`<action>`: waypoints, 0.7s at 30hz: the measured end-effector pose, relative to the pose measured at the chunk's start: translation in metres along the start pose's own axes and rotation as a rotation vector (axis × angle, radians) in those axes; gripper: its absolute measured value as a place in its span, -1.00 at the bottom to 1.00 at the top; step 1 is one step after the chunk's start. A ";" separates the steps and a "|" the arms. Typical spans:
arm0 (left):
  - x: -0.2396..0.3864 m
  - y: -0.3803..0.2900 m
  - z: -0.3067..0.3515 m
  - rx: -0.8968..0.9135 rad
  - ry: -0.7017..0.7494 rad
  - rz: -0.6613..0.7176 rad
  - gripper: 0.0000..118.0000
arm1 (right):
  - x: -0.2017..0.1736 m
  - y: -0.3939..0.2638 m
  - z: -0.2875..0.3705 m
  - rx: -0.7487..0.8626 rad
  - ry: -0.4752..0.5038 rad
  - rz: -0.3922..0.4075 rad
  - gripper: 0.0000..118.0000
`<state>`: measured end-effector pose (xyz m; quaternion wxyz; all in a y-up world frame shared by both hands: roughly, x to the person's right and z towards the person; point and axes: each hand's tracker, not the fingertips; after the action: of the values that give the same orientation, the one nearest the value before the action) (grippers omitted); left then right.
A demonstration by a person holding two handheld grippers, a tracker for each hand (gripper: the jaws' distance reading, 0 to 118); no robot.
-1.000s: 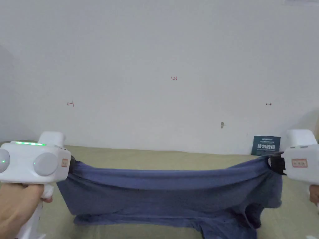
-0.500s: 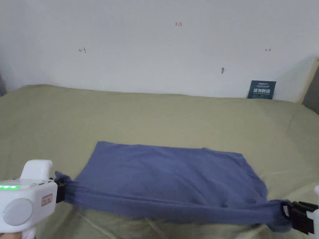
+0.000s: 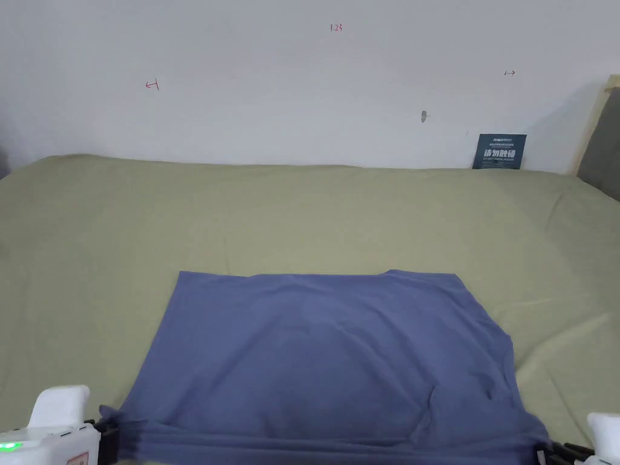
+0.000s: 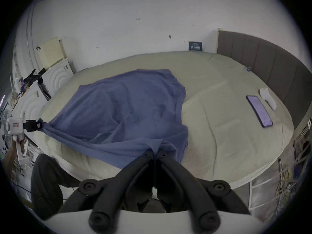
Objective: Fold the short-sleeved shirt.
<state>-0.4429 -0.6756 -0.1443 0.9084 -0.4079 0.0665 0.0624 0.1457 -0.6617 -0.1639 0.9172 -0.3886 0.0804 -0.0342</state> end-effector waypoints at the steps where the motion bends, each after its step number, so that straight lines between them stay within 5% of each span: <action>1: -0.001 -0.004 -0.002 -0.011 -0.001 0.002 -0.72 | 0.000 -0.003 -0.002 -0.015 -0.007 0.002 -0.77; 2: -0.003 -0.007 -0.002 -0.018 -0.005 0.003 -0.29 | 0.016 -0.007 -0.011 -0.032 -0.011 -0.008 -0.33; 4: -0.006 -0.012 -0.002 -0.031 0.003 -0.003 0.79 | 0.024 -0.010 -0.013 -0.065 -0.026 -0.021 1.00; 6: -0.011 -0.017 0.006 -0.004 0.037 0.006 0.81 | -0.004 -0.007 0.022 -0.017 -0.037 -0.037 0.84; 9: -0.017 -0.018 0.027 0.019 0.076 0.037 0.71 | -0.022 0.010 0.058 0.004 -0.056 -0.083 0.86; 12: -0.023 -0.019 0.046 0.062 0.076 0.080 0.52 | 0.016 -0.014 0.035 0.024 -0.051 -0.119 0.68; 14: -0.025 -0.023 0.047 0.063 0.089 0.090 -0.87 | 0.009 -0.018 0.040 0.042 -0.061 -0.117 -0.74; 15: -0.027 -0.023 0.048 0.056 0.082 0.084 -1.00 | 0.009 -0.018 0.042 0.044 -0.086 -0.107 -1.00; 16: -0.028 -0.023 0.047 0.045 0.073 0.081 -1.00 | 0.012 -0.019 0.041 0.009 -0.021 -0.121 -1.00; 21: -0.026 -0.030 0.034 -0.010 0.046 0.067 -0.85 | 0.019 -0.027 0.028 -0.005 -0.021 -0.152 -1.00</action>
<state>-0.4615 -0.6711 -0.0954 0.9019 -0.4115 0.1005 0.0840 0.1690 -0.6627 -0.1274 0.9117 -0.3964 0.0410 -0.0994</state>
